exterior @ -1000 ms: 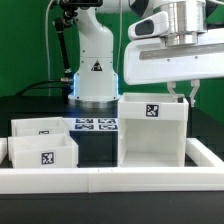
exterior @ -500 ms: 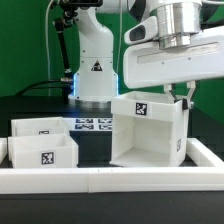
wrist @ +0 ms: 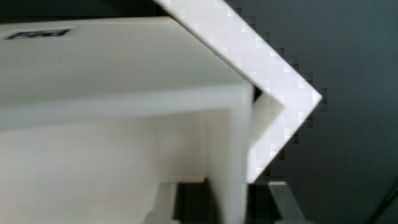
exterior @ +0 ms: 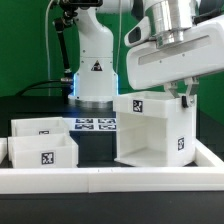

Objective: Assemble drawer

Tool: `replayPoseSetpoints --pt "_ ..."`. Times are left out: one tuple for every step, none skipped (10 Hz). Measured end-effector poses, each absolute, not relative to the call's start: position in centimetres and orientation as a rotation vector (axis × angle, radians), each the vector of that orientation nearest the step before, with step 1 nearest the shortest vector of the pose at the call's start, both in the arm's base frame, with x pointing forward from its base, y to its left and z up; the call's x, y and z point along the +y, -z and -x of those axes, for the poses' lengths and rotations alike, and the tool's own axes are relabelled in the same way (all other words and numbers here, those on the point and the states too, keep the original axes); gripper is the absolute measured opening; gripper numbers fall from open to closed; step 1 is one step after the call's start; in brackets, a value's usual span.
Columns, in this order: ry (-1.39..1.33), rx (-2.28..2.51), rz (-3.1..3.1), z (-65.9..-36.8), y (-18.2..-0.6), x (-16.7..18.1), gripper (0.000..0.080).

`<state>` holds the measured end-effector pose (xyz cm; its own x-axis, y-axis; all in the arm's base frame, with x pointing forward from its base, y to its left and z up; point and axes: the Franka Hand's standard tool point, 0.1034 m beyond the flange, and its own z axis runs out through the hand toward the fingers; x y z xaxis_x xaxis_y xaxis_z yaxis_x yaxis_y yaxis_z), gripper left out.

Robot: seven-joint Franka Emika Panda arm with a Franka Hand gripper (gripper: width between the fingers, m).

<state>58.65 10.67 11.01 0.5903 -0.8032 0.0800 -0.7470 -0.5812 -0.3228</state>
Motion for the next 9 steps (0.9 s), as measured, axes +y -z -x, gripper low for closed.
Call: replayPoseSetpoints --pt "0.313 1.322 2.534 -58.7 -11.1 10.6 0.0059" --pt "0.301 1.398 2.479 -58.8 -11.1 10.3 0.0059" --pt "0.291 1.474 2.419 -59.2 -11.3 9.8 0.0059" --pt "0.275 1.555 2.35 -59.9 -11.2 9.4 0.0059" --pt "0.249 1.628 2.285 -60.5 -11.3 9.5 0.0059" --pt "0.222 1.701 2.219 -61.0 -11.5 9.8 0.0059" --pt "0.202 1.778 2.141 -61.2 -11.5 9.9 0.0059" --pt "0.17 1.863 2.052 -61.4 -11.5 10.3 0.0059" --pt "0.138 1.927 1.983 -61.8 -11.3 10.7 0.0059"
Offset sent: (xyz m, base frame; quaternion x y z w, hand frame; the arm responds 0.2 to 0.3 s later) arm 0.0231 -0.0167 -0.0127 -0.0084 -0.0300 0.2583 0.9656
